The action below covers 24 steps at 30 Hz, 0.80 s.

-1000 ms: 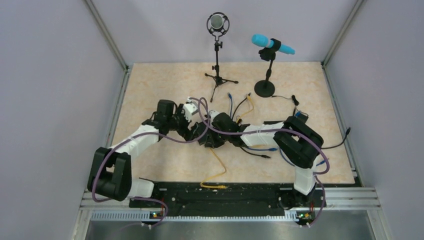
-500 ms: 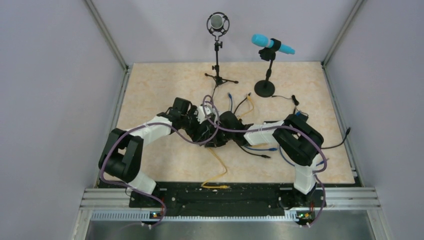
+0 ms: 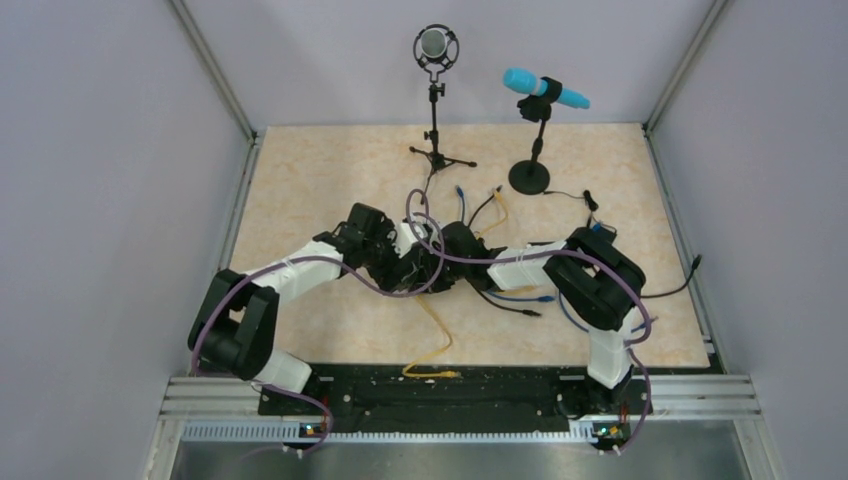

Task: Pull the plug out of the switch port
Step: Pull the connector from the switch port.

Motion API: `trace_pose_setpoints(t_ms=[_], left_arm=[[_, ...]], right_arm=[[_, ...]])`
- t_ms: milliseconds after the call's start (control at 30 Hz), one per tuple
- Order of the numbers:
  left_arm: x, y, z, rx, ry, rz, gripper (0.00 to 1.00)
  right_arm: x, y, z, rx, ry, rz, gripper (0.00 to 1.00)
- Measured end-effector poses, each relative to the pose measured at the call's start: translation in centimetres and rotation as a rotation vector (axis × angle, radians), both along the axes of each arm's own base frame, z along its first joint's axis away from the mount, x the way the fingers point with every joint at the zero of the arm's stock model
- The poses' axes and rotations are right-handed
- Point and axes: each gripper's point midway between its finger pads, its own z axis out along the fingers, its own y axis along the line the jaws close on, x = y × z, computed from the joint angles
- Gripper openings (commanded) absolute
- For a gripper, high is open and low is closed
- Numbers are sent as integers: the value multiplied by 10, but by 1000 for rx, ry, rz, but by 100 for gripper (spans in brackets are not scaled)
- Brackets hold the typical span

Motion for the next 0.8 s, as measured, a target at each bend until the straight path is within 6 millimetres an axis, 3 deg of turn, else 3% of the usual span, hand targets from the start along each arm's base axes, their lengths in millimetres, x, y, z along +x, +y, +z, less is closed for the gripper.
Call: trace_pose_setpoints(t_ms=[267, 367, 667, 800], left_arm=[[-8, -3, -6, 45, -6, -29, 99], [0, -4, -9, 78, -26, -28, 98], [10, -5, -11, 137, -27, 8, 80], [14, -5, -12, 154, -30, 19, 81]], right_arm=[[0, 4, 1, 25, 25, -13, 0], [0, 5, 1, 31, 36, -16, 0], [4, 2, -1, 23, 35, -34, 0], [5, 1, -1, 12, 15, -57, 0]])
